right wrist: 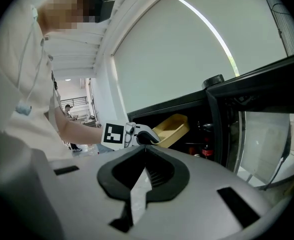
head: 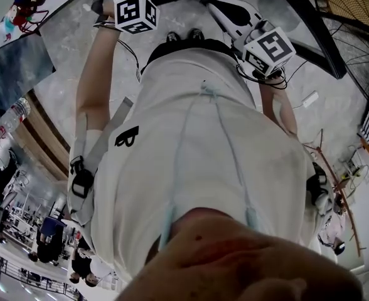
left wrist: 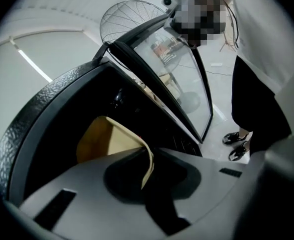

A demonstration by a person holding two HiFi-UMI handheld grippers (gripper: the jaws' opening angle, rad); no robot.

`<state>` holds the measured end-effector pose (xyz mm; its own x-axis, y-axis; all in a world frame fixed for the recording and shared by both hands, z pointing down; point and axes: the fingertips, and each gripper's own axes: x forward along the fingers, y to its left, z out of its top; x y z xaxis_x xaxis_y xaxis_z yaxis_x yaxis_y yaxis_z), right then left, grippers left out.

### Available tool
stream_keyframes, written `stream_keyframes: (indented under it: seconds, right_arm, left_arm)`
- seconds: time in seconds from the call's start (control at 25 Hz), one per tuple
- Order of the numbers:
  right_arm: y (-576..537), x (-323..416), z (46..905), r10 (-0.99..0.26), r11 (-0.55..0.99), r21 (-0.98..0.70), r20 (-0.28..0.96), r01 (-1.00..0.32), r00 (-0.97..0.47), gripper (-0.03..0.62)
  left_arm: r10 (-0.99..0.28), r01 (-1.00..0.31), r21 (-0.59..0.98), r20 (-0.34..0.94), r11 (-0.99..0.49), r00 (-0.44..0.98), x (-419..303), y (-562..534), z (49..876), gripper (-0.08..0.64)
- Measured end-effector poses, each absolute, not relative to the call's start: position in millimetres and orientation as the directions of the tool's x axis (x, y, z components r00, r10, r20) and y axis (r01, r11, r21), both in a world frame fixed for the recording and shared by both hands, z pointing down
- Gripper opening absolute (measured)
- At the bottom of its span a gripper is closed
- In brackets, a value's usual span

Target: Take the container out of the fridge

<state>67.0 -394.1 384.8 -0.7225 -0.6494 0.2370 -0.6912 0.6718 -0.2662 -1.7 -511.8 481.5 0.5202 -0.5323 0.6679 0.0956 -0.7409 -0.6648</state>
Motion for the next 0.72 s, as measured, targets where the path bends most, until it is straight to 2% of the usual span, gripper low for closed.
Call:
stream_keyframes:
  seconds: [0.24, 0.48, 0.72]
  right_arm:
    - [-397.7, 62.3, 382.2, -0.641, 0.683, -0.263, 0.23, -0.681, -0.732, 0.015]
    - [-397.9, 67.7, 384.3, -0.65, 0.674, -0.273, 0.223, -0.686, -0.727, 0.015]
    - [-399.6, 65.4, 383.2, -0.647, 0.678, -0.272, 0.221, -0.683, -0.73, 0.016]
  left_arm:
    - [-0.478, 0.096, -0.624, 0.68, -0.776, 0.556, -2.8, -478.5, 475.8, 0.048]
    - [-0.46, 0.042, -0.589, 0.673, -0.807, 0.58, -7.4, -451.6, 466.8, 0.048]
    - [-0.4, 0.073, -0.546, 0.693, -0.835, 0.6, -12.4, -416.1, 466.7, 0.048]
